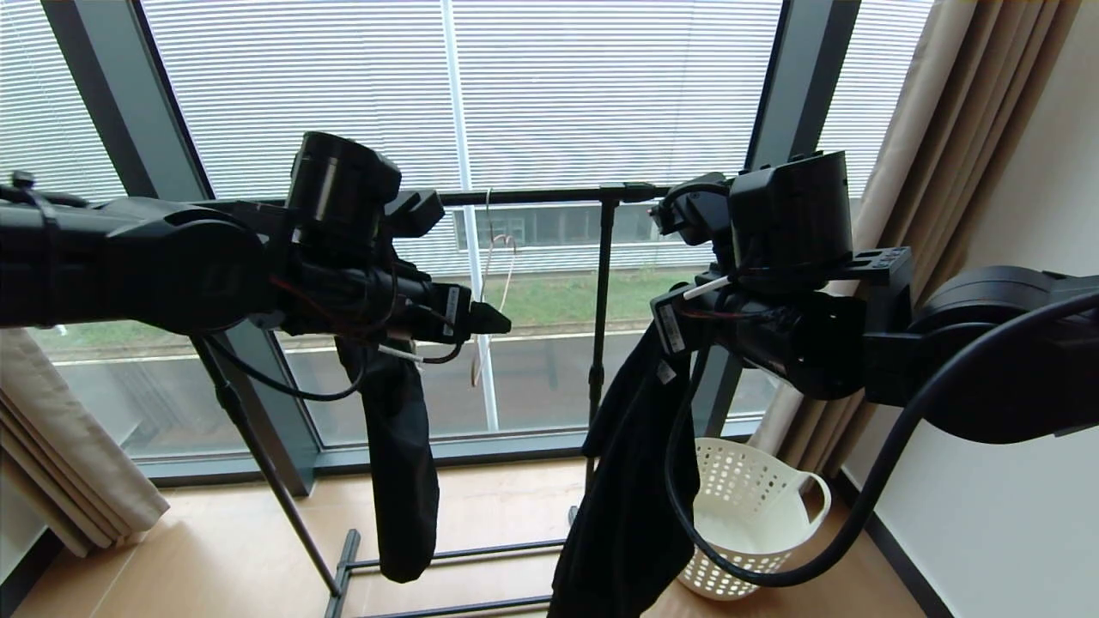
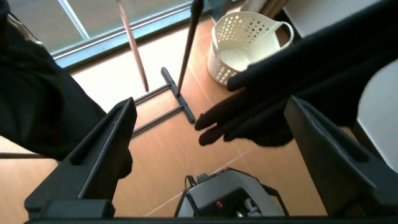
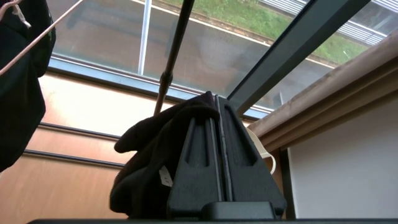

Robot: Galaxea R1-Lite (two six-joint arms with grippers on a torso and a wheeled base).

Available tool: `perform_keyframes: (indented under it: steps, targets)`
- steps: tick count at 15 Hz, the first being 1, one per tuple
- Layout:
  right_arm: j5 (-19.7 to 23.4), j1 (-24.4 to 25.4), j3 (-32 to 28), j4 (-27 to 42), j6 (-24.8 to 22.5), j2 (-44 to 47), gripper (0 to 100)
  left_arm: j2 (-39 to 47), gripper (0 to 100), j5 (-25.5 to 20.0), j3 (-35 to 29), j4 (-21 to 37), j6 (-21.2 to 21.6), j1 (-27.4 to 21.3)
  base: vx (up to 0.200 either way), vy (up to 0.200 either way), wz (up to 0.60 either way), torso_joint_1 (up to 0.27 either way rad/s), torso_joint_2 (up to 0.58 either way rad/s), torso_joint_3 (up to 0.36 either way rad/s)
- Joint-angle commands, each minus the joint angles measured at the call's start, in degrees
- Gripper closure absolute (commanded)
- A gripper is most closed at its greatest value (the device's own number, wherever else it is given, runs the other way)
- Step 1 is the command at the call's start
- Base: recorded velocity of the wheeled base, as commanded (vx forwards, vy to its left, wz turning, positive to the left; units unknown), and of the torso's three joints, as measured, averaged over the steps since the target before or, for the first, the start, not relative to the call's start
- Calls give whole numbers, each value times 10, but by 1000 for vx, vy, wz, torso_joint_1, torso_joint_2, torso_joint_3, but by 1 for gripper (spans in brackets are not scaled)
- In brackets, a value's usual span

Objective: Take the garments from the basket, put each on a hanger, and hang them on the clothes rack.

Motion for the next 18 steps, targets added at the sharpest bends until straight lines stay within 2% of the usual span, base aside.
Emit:
perform_keyframes:
  steps: [1, 3, 4, 7, 18]
  targets:
    - [0, 0, 0, 0, 0, -1, 100, 55, 0, 12, -33, -6, 4, 7, 0, 0, 0, 0, 0, 0]
    - [0, 0, 1, 0, -2, -2, 100, 126, 0, 79, -107, -8, 3, 9, 0, 0, 0, 0, 0, 0]
    - [0, 0, 1, 0, -2, -2, 100, 126, 0, 79, -107, -8, 3, 9, 0, 0, 0, 0, 0, 0]
    - [-1, 0, 2, 0, -4, 0, 100, 183, 0, 88, -165, -7, 1, 16, 0, 0, 0, 0, 0, 0]
    - [0, 0, 5, 0, -4, 0, 100, 272, 0, 91, -278, -8, 0, 35, 0, 0, 0, 0, 0, 0]
